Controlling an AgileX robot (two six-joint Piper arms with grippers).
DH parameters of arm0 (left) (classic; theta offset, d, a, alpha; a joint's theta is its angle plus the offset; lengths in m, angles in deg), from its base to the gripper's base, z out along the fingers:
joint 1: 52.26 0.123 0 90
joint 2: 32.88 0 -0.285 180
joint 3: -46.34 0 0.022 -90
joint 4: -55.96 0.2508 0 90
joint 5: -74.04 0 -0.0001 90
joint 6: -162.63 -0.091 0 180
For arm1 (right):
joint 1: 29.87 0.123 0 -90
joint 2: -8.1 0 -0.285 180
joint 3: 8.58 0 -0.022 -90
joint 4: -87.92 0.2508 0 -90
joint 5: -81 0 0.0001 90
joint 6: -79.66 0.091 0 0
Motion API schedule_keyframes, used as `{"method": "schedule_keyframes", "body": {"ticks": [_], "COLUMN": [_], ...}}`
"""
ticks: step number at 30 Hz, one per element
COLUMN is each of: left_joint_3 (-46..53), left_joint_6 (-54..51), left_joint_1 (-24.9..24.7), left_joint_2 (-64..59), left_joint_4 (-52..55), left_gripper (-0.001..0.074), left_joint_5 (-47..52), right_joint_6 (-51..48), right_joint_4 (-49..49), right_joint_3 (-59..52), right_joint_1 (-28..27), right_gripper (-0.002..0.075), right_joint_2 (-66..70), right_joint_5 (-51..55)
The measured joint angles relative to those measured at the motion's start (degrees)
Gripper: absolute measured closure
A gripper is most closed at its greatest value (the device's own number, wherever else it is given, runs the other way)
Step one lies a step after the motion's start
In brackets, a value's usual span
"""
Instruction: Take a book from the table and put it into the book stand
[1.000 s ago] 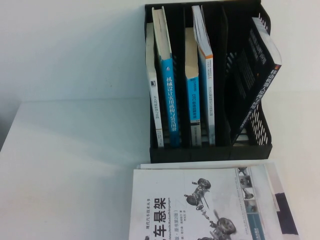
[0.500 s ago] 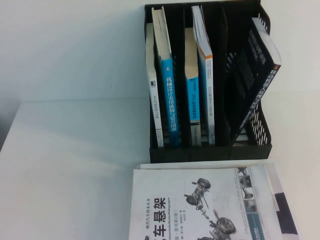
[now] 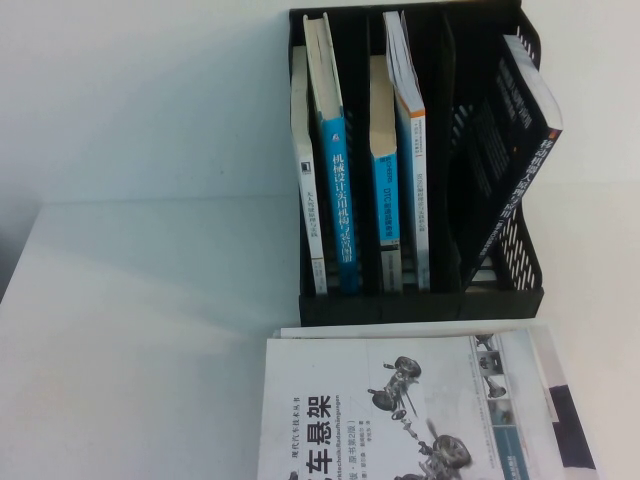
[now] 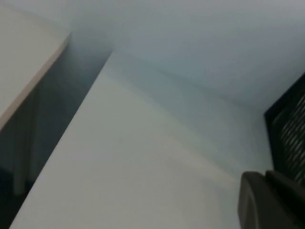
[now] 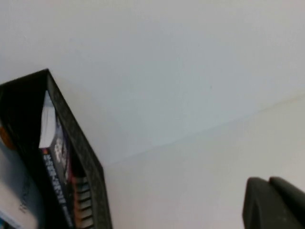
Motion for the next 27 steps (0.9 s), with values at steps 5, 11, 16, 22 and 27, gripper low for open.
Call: {"method": "schedule_keyframes", "body": {"ticks": [5, 11, 16, 22, 27], "left_joint_3": [0.0, 0.0, 0.0, 0.0, 0.0], "left_joint_6": [-8.27, -13.88, -22.42, -36.3, -44.45], "left_joint_1": [0.0, 0.0, 0.0, 0.0, 0.0], "left_joint_2": [-2.91, -4.52, -9.68, -20.13, -30.84], "left_joint_4": [-4.99, -13.33, -21.23, -37.52, -49.17], "left_gripper": [0.0738, 0.0738, 0.0738, 0.0738, 0.0738], "left_joint_5": [6.58, 7.21, 6.88, 4.41, 0.92], "right_joint_6": [4.3, -12.44, -20.33, -26.32, -33.75], "right_joint_4": [10.58, 23.77, 25.29, 28.03, 37.14], "right_joint_3": [-0.13, -4.73, -5.29, -5.29, -5.29], "right_joint_1": [1.53, 4.12, 4.88, 4.88, 4.91], "right_gripper": [0.0729, 0.0729, 0.0729, 0.0729, 0.0729], "right_joint_2": [-0.25, 2.3, 11.65, 25.41, 35.47], "right_joint_5": [4.38, 7.79, 12.47, 14.75, 12.72]}}
